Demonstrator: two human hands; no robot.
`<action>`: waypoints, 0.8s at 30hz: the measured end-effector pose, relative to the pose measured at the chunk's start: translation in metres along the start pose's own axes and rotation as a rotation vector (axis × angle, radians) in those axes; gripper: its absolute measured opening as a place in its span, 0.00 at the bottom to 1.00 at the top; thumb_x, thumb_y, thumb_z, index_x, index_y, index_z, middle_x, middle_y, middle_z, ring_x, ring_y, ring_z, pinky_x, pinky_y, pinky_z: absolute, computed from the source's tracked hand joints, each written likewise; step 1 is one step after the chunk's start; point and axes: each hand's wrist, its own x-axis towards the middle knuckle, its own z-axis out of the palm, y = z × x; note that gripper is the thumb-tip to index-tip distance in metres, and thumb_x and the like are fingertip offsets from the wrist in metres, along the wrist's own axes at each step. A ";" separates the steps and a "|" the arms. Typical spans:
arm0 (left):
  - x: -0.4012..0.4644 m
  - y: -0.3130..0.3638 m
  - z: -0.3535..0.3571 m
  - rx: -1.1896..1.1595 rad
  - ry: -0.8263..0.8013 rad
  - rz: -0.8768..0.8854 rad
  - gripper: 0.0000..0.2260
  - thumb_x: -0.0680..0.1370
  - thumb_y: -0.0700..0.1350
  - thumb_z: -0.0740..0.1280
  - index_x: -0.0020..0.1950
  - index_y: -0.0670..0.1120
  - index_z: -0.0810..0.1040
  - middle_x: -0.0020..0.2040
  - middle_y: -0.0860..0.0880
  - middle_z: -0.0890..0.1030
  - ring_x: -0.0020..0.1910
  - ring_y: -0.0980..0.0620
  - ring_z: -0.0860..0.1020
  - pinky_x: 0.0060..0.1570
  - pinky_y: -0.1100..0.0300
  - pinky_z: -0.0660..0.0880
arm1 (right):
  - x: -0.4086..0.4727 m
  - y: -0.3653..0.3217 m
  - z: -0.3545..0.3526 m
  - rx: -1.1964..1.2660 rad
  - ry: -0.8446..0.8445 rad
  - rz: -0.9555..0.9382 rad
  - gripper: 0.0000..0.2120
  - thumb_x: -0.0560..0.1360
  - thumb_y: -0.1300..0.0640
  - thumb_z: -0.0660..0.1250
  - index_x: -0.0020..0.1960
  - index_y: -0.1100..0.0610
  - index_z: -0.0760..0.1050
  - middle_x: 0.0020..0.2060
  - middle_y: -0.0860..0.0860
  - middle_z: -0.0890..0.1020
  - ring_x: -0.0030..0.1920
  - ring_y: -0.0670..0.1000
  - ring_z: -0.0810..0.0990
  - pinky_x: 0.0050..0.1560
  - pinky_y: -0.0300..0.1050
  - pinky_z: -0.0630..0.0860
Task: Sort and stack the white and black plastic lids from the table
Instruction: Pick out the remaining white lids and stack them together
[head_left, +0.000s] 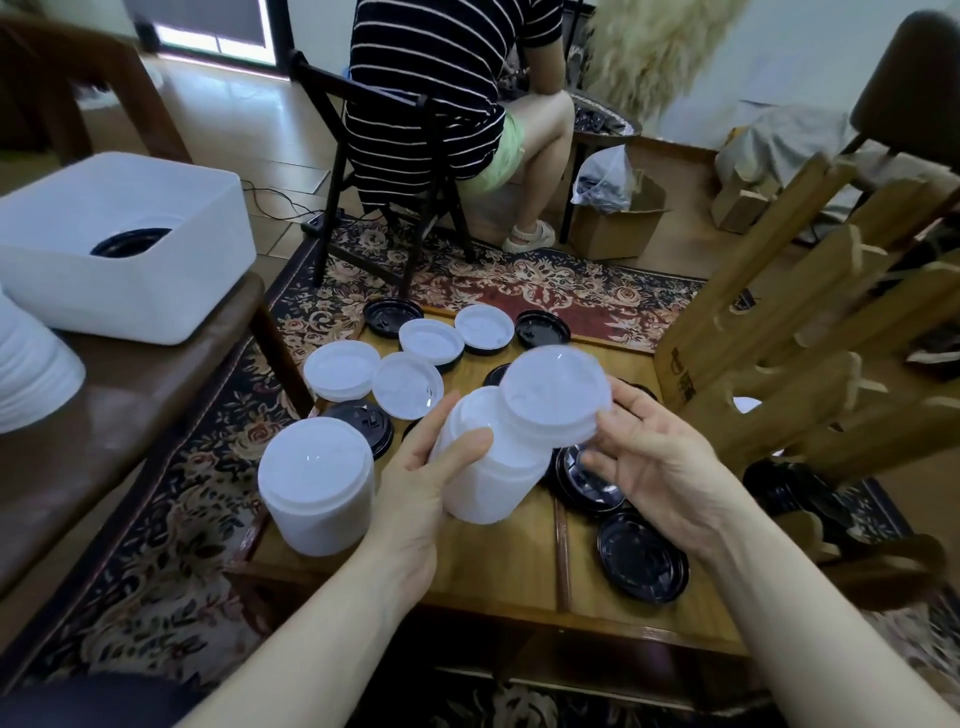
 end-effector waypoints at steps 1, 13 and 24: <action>-0.001 0.002 0.001 0.013 -0.024 -0.003 0.33 0.56 0.56 0.79 0.62 0.61 0.81 0.59 0.60 0.83 0.62 0.54 0.79 0.64 0.48 0.75 | -0.001 0.001 0.001 -0.035 -0.030 0.018 0.37 0.64 0.63 0.78 0.70 0.60 0.69 0.49 0.58 0.81 0.40 0.52 0.83 0.35 0.42 0.80; -0.008 0.009 0.005 0.102 -0.135 -0.030 0.35 0.60 0.55 0.78 0.68 0.59 0.77 0.62 0.58 0.82 0.62 0.53 0.80 0.60 0.49 0.78 | -0.010 -0.005 0.002 -0.684 -0.039 -0.016 0.32 0.63 0.53 0.78 0.64 0.45 0.72 0.50 0.51 0.84 0.45 0.51 0.79 0.49 0.50 0.74; -0.007 0.008 0.004 0.160 -0.110 0.006 0.36 0.57 0.59 0.78 0.65 0.61 0.79 0.60 0.58 0.83 0.61 0.54 0.80 0.60 0.50 0.78 | -0.014 -0.005 0.006 -1.096 -0.099 -0.141 0.41 0.65 0.37 0.75 0.73 0.31 0.59 0.60 0.34 0.70 0.55 0.38 0.73 0.55 0.37 0.71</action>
